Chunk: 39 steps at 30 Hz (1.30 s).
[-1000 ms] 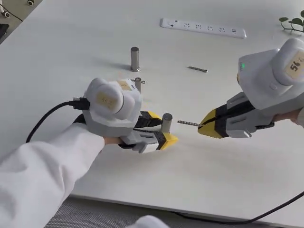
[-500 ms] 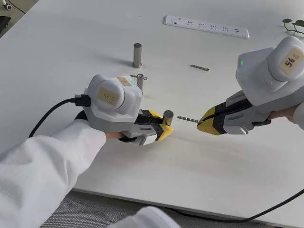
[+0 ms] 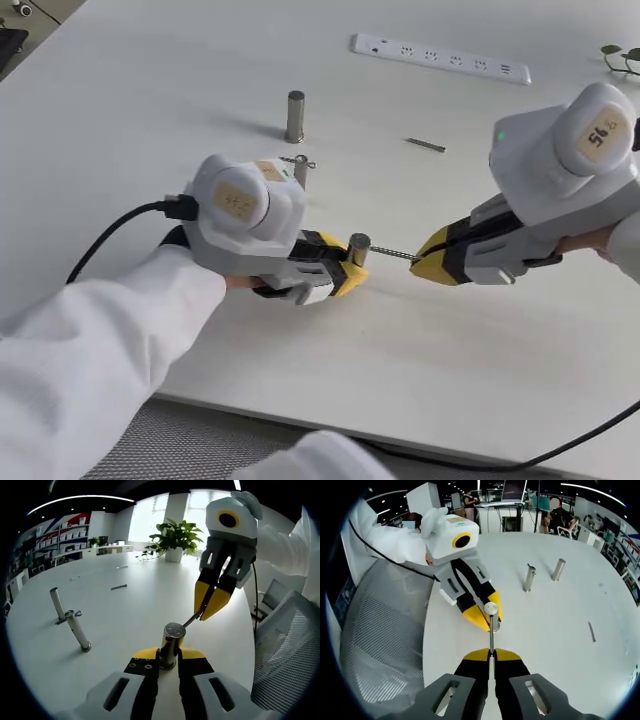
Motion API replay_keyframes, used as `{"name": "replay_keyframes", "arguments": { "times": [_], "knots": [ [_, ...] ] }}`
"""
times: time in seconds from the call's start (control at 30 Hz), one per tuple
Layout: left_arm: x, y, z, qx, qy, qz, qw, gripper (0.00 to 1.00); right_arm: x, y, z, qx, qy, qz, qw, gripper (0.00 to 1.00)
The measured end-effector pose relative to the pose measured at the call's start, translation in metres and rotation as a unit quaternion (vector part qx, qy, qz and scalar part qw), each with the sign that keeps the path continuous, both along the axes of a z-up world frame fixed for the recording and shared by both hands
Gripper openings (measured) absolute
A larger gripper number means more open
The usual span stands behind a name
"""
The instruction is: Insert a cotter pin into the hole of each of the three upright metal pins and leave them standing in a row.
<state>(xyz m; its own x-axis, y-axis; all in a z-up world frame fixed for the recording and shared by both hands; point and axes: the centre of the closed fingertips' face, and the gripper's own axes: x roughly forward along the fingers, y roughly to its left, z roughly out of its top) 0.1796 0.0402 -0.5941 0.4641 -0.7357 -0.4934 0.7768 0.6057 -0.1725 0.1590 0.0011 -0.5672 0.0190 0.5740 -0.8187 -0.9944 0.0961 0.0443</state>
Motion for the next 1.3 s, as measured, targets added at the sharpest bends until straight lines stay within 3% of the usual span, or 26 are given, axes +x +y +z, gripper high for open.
{"name": "replay_keyframes", "arguments": {
  "times": [0.27,0.4,0.6,0.77,0.87,1.1,1.3],
  "knots": [
    [-0.001,-0.001,0.000,0.000,0.005,-0.003,1.0000,0.12,0.002,0.010,-0.003,0.003,-0.010,0.003,0.9999,0.00],
    [-0.002,-0.003,0.000,-0.003,0.009,-0.009,0.9999,0.12,0.002,0.015,-0.007,-0.013,-0.026,0.024,0.9993,0.00],
    [-0.002,-0.003,0.000,-0.003,0.008,-0.006,0.9999,0.12,0.005,0.028,-0.006,-0.014,-0.033,0.027,0.9990,0.00],
    [-0.002,-0.003,0.000,0.001,0.003,-0.010,0.9999,0.12,0.007,0.033,-0.008,-0.022,-0.042,0.043,0.9979,0.00],
    [-0.002,-0.003,0.000,0.003,0.003,-0.011,0.9999,0.12,0.008,0.035,-0.010,-0.034,-0.060,0.068,0.9952,0.00],
    [-0.002,-0.003,0.000,0.007,0.001,-0.014,0.9999,0.12,0.008,0.041,-0.009,-0.044,-0.069,0.092,0.9925,0.00],
    [-0.002,-0.003,0.000,0.007,0.006,-0.012,0.9999,0.13,0.007,0.041,-0.007,-0.041,-0.066,0.092,0.9927,0.00]
  ]
}}
